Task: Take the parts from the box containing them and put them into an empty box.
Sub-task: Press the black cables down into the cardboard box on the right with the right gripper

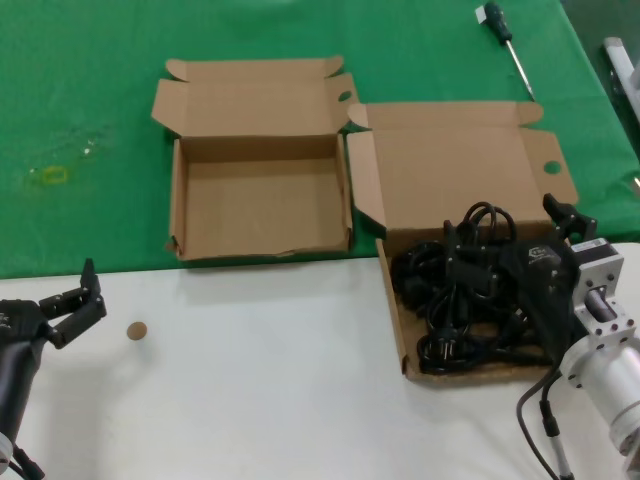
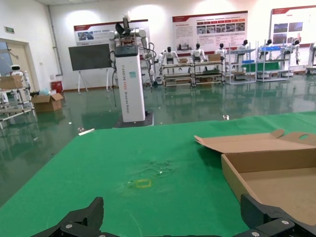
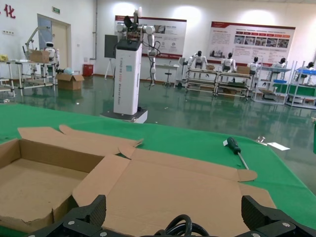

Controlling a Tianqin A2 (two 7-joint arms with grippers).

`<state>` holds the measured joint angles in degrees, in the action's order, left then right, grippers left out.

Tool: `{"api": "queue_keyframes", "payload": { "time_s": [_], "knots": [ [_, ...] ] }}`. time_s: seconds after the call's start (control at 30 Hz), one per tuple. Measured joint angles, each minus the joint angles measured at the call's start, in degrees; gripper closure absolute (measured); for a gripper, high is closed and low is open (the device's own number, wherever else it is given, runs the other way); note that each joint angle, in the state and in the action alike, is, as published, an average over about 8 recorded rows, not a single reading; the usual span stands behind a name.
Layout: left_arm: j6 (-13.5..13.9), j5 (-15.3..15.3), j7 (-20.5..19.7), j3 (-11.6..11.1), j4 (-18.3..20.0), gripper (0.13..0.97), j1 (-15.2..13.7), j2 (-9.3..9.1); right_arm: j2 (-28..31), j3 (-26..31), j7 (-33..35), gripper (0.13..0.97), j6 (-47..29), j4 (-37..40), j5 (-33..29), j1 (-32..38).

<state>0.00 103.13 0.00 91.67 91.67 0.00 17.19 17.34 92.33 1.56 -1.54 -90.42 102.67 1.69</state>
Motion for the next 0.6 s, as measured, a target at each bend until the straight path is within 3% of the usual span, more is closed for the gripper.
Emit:
{"api": "queue_keyframes", "payload": {
  "time_s": [0.6],
  "knots": [
    [0.0, 0.0, 0.0, 0.0, 0.0, 0.132, 0.0, 0.00, 0.0, 0.0, 0.0, 0.129, 0.0, 0.0, 0.0, 0.0]
  ]
}}
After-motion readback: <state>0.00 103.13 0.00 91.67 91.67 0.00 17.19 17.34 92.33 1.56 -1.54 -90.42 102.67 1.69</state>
